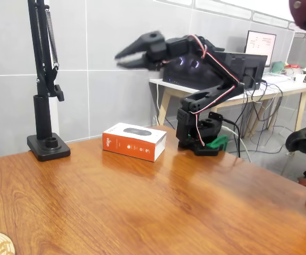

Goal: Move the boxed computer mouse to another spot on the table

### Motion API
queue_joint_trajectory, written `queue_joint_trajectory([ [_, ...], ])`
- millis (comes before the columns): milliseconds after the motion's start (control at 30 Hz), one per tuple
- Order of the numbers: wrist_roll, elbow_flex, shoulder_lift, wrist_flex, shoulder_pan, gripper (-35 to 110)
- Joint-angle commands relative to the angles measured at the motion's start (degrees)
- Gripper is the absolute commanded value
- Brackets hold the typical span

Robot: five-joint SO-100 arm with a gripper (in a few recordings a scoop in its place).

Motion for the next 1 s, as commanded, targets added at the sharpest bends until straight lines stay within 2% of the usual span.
queue_joint_trajectory([
  [0, -1.5, -0.8, 3.9, -8.3, 0.8, 0],
  [67, -4.0, -1.1, 3.9, -14.5, 0.5, 0],
  [100, -5.6, 0.9, 3.9, -21.2, 0.5, 0],
  [200, -18.1, 16.0, 4.0, -58.3, -1.3, 0],
  [267, -19.4, 23.1, 4.0, -78.2, -3.3, 0],
  [400, -20.2, 33.1, 4.0, -109.2, -4.8, 0],
  [633, -19.6, 33.1, 4.0, -137.7, -8.8, 0],
  [833, -19.1, 33.1, 3.9, -138.9, -8.6, 0],
  [967, -6.1, 33.1, 3.9, -138.8, -8.6, 0],
])
